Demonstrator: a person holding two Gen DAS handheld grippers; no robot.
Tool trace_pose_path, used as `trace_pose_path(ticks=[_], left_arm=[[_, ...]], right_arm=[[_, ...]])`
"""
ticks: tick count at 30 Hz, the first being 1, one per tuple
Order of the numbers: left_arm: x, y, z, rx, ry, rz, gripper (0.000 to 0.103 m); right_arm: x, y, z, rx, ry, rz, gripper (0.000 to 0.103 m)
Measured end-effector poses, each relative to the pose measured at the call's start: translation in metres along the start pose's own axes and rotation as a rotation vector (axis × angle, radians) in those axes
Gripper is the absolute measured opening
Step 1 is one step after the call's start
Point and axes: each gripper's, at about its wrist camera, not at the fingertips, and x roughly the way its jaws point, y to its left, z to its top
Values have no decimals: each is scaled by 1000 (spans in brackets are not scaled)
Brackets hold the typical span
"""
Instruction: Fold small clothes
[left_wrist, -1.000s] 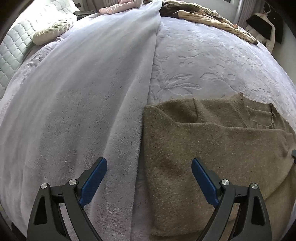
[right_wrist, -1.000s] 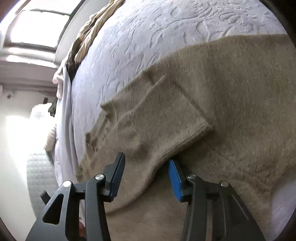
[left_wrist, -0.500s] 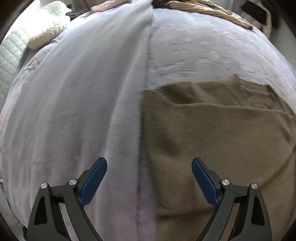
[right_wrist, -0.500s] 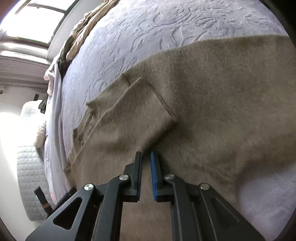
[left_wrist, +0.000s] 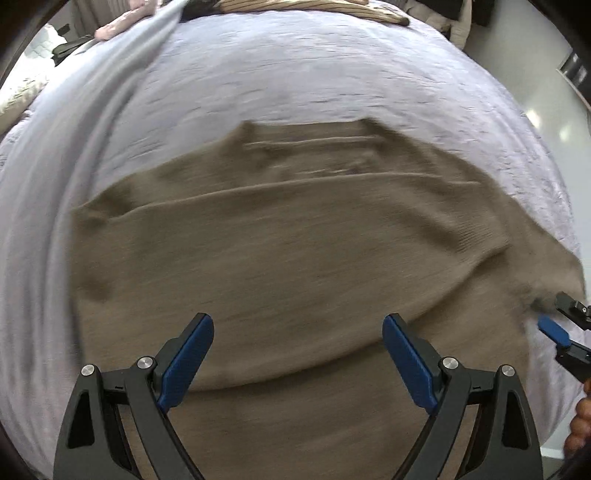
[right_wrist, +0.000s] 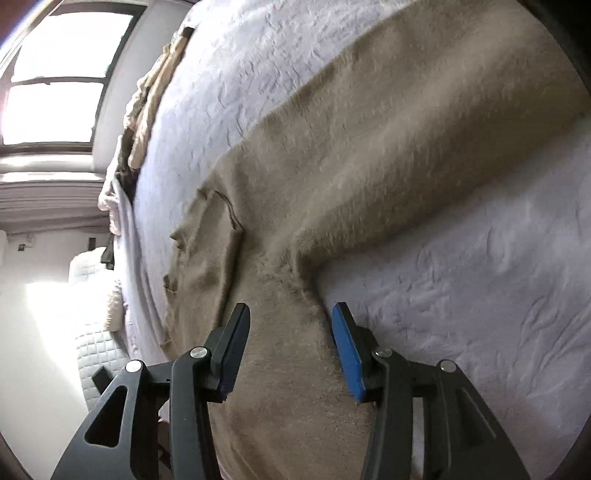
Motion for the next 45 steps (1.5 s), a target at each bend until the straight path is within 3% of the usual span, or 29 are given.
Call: trace_pose_path(ticks=[4, 9, 11, 12, 16, 19, 21, 23, 25, 26, 29, 33, 38, 42, 45], left_arm=[[5, -18, 7, -23, -7, -3, 93], [8, -26, 6, -7, -5, 26, 93], [16, -22, 11, -1, 25, 36, 93], [15, -21, 11, 2, 19, 36, 93], [2, -25, 11, 1, -81, 55, 93], [19, -33, 11, 21, -42, 67, 93], [36, -42, 5, 87, -7, 115, 93], [40, -48, 0, 129, -18, 145, 93], [39, -47, 0, 123, -18, 144, 93], [39, -47, 1, 113, -12, 143, 93], [33, -47, 3, 85, -4, 125, 93], [26, -65, 8, 107, -24, 99, 93], [23, -89, 8, 134, -41, 66, 93], [29, -118, 13, 137, -33, 23, 93], [34, -133, 16, 156, -39, 11, 93]], right_arm=[[32, 30, 18, -57, 7, 93, 50], [90, 39, 40, -24, 30, 100, 49], [96, 38, 43, -1, 27, 89, 8], [96, 37, 44, 19, 34, 98, 7], [78, 42, 36, -56, 29, 107, 7], [81, 36, 33, -56, 40, 70, 7], [90, 27, 35, -42, 66, 52, 7], [91, 24, 38, -20, 76, 71, 8], [78, 26, 38, -35, 69, 54, 16], [70, 25, 38, -49, 58, 46, 25], [30, 8, 37, -39, 1, 56, 42], [-38, -40, 33, 57, -127, 11, 42], [-125, -113, 37, 275, -385, -82, 42], [-155, -152, 50, 438, -526, 6, 42], [-151, -164, 66, 470, -537, 68, 42]])
